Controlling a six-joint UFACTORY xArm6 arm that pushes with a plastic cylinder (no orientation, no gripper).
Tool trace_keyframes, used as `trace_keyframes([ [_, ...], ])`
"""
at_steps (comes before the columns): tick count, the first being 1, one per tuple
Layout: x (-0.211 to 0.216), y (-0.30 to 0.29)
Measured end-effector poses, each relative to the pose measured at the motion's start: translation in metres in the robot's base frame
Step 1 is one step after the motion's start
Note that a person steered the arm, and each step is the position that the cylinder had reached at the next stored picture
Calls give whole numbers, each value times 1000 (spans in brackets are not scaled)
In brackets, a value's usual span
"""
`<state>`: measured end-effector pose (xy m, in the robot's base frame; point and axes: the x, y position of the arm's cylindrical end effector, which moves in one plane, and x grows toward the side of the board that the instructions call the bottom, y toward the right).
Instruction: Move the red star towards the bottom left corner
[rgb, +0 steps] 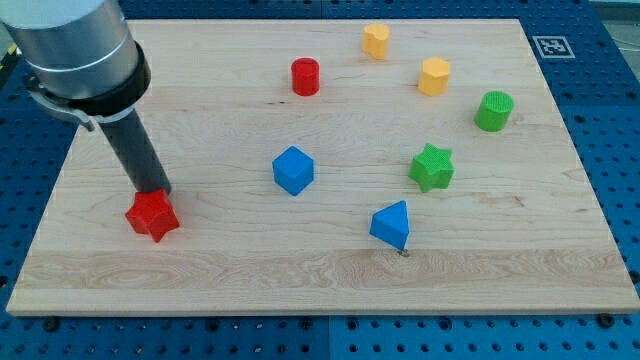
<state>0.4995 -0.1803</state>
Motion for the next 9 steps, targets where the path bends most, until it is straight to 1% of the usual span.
trace_keyframes([
  [1, 7, 15],
  [2, 24, 19],
  [4, 44, 19],
  [5, 51, 19],
  [7, 51, 22],
  [9, 54, 68],
])
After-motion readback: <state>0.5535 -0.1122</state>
